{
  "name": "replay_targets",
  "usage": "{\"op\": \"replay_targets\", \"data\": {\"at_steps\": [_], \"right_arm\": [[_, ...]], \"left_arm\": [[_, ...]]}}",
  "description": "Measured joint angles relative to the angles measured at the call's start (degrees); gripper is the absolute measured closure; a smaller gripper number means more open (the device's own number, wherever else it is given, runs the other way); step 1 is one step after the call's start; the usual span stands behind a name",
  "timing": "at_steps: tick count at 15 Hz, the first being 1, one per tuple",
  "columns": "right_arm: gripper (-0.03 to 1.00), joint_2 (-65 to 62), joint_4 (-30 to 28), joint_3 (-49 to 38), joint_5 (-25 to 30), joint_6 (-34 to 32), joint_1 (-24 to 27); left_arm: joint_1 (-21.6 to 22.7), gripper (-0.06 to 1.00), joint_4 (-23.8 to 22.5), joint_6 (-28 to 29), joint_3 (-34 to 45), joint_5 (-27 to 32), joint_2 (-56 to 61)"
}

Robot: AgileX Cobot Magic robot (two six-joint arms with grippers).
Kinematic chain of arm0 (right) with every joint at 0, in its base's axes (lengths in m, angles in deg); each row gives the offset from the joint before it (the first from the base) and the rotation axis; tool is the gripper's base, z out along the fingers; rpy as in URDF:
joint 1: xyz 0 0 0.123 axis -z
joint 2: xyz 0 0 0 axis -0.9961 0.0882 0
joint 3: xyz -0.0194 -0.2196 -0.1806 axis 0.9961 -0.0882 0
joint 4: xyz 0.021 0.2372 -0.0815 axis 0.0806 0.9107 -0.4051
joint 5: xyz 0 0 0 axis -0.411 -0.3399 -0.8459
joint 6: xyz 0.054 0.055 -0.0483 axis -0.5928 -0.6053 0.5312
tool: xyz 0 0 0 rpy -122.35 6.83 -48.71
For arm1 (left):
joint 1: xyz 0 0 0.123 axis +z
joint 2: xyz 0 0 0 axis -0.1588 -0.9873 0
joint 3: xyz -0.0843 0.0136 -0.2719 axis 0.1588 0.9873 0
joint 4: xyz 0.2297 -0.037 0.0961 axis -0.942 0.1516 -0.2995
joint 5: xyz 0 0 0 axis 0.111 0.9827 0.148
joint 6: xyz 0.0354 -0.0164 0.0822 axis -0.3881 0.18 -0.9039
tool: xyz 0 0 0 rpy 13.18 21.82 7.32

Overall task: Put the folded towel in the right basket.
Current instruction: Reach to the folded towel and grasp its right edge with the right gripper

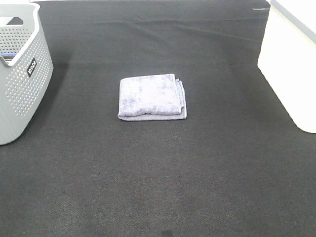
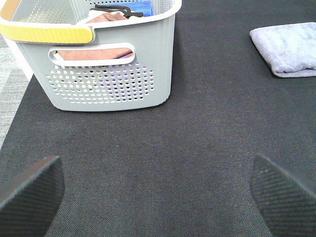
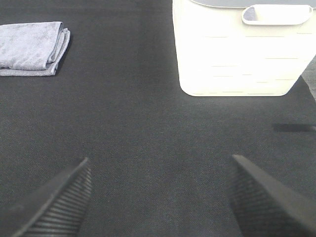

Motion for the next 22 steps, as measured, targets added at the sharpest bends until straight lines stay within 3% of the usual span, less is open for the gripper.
{"op": "replay_targets", "data": {"at_steps": [16, 19, 22], "right_arm": [[0.25, 0.97, 0.06, 0.46, -0.69, 0.00, 0.00], [0.25, 9.00, 0.57, 3.21, -12.32, 0.00, 0.00], [0.25, 25.10, 2.12, 9.28, -22.98, 0.00, 0.00]], "left_arm": [[0.00, -0.03, 0.00, 0.00, 0.00, 0.00, 0.00], [0.00, -0.03, 0.00, 0.00, 0.00, 0.00, 0.00], [0.00, -0.03, 0.00, 0.00, 0.00, 0.00, 0.00]]}}
